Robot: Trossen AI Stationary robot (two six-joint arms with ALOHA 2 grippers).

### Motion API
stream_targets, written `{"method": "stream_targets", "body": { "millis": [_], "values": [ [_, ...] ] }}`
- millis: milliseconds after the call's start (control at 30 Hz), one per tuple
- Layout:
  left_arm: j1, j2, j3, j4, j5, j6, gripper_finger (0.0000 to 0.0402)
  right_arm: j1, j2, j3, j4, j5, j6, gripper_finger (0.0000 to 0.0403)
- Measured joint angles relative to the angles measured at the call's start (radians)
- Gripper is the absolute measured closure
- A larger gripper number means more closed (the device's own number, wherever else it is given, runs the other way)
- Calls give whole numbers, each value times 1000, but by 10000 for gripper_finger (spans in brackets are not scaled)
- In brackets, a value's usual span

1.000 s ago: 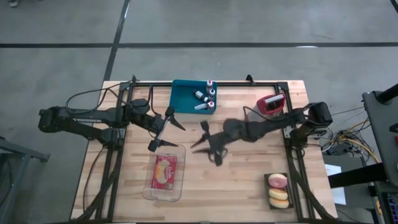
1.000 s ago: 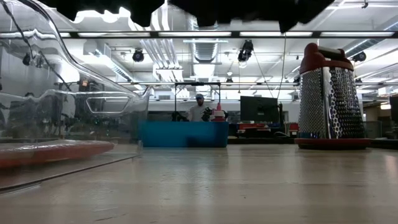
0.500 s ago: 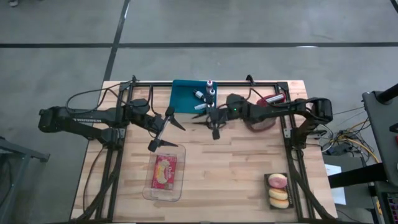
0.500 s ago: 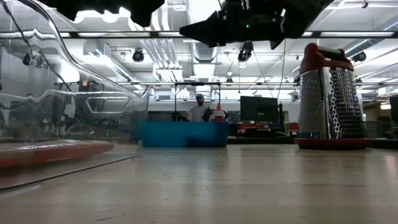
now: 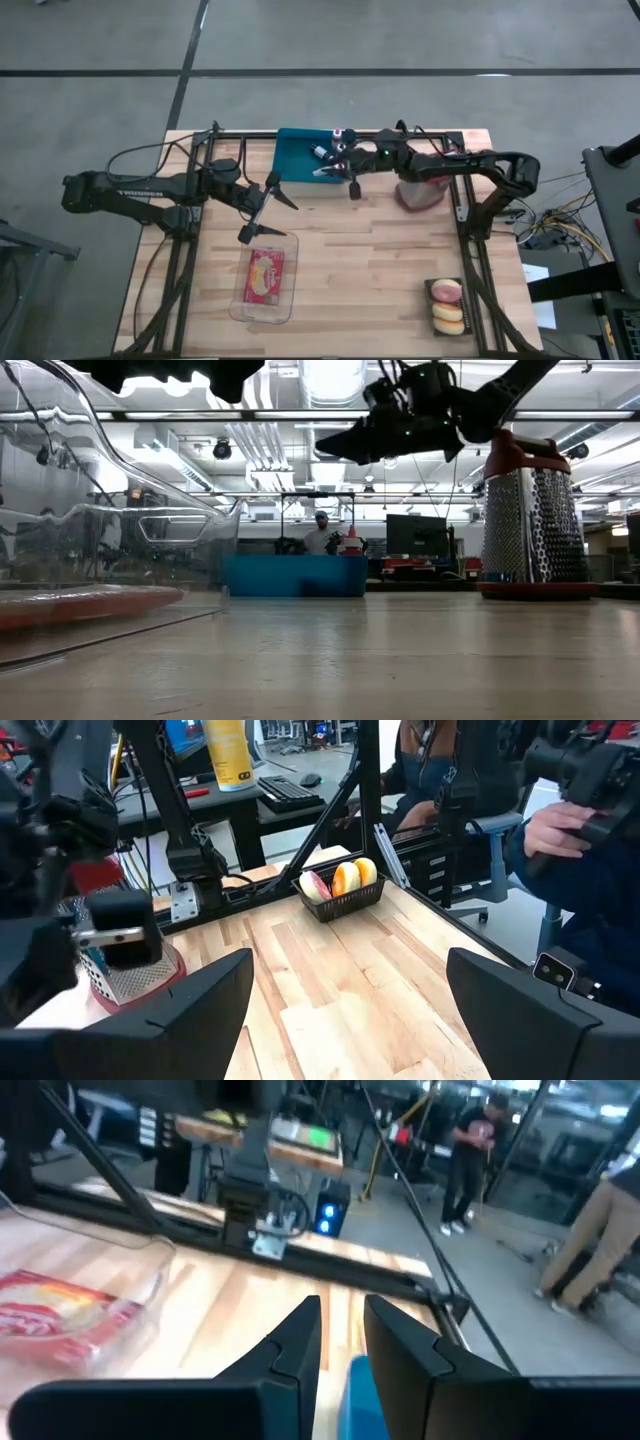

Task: Pick & Place Food Item
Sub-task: Return to home position

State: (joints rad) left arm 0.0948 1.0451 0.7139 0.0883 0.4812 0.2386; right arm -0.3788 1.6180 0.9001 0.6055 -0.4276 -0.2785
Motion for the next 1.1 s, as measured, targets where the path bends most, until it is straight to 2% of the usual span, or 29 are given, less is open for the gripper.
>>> {"method": "stream_targets", "body": {
  "millis": [233,367,567,667,767,867,1100],
  "values": [
    [0,0,0,0,0,0,62,6,-81,-169,247,-1,36,329],
    [0,0,0,0,0,0,62,15,-128,-212,268,-14,47,323],
    [0,0,0,0,0,0,62,76,-130,-207,260,-224,89,314],
    [0,0,0,0,0,0,62,122,-130,-210,247,-283,98,315],
    [0,0,0,0,0,0,62,162,-137,-242,225,-272,80,319],
    [0,0,0,0,0,0,62,170,-145,-297,293,-251,95,325],
    [0,0,0,0,0,0,62,171,-147,-492,615,-252,193,329]
  ]
}}
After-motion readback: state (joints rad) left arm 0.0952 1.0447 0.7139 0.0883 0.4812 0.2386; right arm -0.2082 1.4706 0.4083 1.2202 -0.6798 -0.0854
